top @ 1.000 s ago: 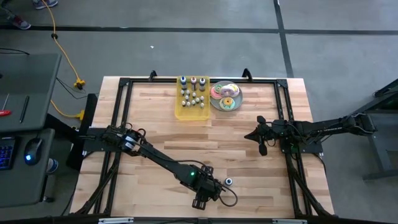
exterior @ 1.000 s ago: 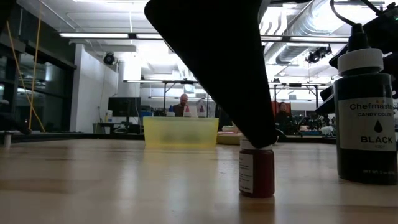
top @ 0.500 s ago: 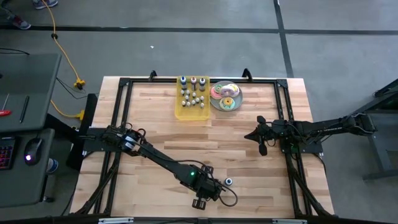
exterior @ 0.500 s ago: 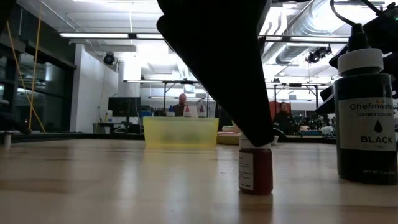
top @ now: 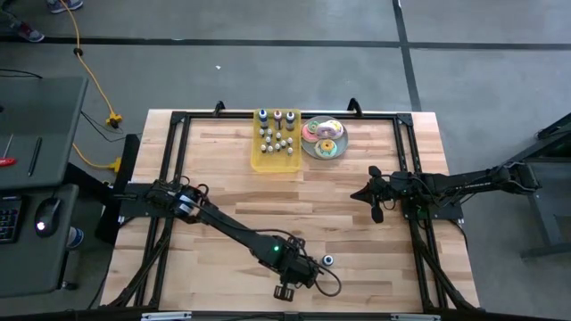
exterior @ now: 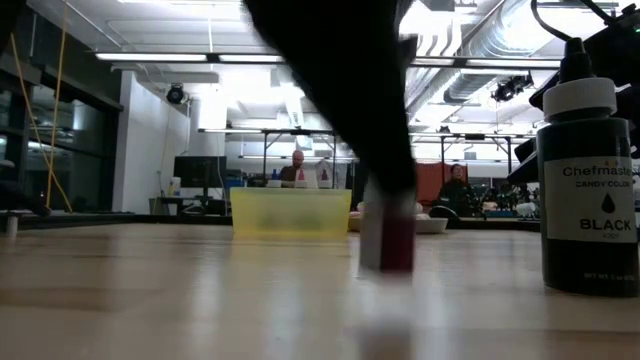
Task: Pick & Place food coloring
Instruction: Put the small blue food coloring bottle into the bin
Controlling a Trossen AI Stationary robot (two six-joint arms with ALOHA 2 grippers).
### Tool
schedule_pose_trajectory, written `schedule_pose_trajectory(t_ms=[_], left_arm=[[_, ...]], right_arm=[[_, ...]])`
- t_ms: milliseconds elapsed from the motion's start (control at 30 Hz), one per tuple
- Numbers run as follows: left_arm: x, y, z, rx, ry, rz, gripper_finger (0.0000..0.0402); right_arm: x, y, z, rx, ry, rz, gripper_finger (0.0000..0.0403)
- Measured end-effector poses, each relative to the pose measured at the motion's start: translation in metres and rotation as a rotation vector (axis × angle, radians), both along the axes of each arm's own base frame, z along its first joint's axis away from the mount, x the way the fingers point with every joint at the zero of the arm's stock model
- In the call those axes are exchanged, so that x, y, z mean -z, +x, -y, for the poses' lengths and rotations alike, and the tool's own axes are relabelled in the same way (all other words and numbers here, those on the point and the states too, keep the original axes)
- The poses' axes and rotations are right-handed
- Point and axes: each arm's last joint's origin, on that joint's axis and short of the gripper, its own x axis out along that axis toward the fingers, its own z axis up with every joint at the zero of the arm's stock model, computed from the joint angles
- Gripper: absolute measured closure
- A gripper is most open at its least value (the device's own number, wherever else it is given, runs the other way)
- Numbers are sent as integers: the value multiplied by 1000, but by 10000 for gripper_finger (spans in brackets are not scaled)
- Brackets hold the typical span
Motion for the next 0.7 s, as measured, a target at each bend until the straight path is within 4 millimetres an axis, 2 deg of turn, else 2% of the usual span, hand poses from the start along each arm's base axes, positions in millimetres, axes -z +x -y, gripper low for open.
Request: schedule_pose_trajectory(t_ms=[300,500,600,700], left_arm=[[-60,-4,-8,-125,20,-32,356],[-93,-10,-10,-185,-2,-31,357],[-101,-15,-16,-299,-46,-51,357],[-111,-21,-28,-499,-97,-101,357]], right_arm=[[0,0,0,0,0,0,402],[0,0,0,0,0,0,402],[0,0,0,0,0,-1,402],[0,0,0,0,0,-1,402]])
